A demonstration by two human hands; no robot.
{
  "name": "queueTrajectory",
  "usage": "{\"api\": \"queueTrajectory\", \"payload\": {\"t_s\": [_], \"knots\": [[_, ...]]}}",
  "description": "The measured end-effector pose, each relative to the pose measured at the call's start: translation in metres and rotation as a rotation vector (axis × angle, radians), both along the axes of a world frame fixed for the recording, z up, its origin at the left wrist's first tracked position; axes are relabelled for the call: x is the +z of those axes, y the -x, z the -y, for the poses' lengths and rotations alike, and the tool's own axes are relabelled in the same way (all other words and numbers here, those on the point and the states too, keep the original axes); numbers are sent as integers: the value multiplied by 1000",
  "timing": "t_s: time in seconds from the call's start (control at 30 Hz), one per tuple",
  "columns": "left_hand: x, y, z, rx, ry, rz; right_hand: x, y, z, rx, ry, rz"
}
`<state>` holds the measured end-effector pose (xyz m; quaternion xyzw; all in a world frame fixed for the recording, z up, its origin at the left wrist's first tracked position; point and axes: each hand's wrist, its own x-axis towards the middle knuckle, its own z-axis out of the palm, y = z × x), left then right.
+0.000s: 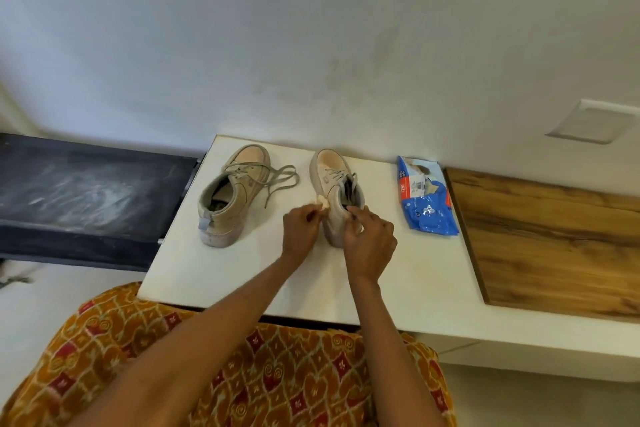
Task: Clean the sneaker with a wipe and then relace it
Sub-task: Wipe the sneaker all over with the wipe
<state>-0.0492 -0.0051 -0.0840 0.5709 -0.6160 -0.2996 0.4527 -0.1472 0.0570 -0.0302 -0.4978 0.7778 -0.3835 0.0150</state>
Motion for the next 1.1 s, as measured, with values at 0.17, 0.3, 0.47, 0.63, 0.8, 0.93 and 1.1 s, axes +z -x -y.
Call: {"api": "queueTrajectory", "payload": {"t_s": [0.17, 0.3, 0.47, 0.63, 0.8, 0.93, 1.1], "knots": [[6, -6, -4, 160, -111, -226, 0, 4, -1, 10, -20, 5], [20, -14, 48, 233, -170, -200, 2, 5, 1, 18, -35, 23], [12, -1, 59, 34, -213, -129, -2, 5, 2, 23, -2, 3], [-7, -2, 8, -72, -154, -116, -5, 0, 4, 7, 8, 12], [-4, 6, -27, -72, -10, -123, -1, -2, 4, -25, -31, 11], [-7, 13, -52, -101, 5, -175, 3, -5, 3, -40, -80, 13], [0, -1, -58, -136, 48, -186, 10, 1, 1, -16, -99, -50]]}}
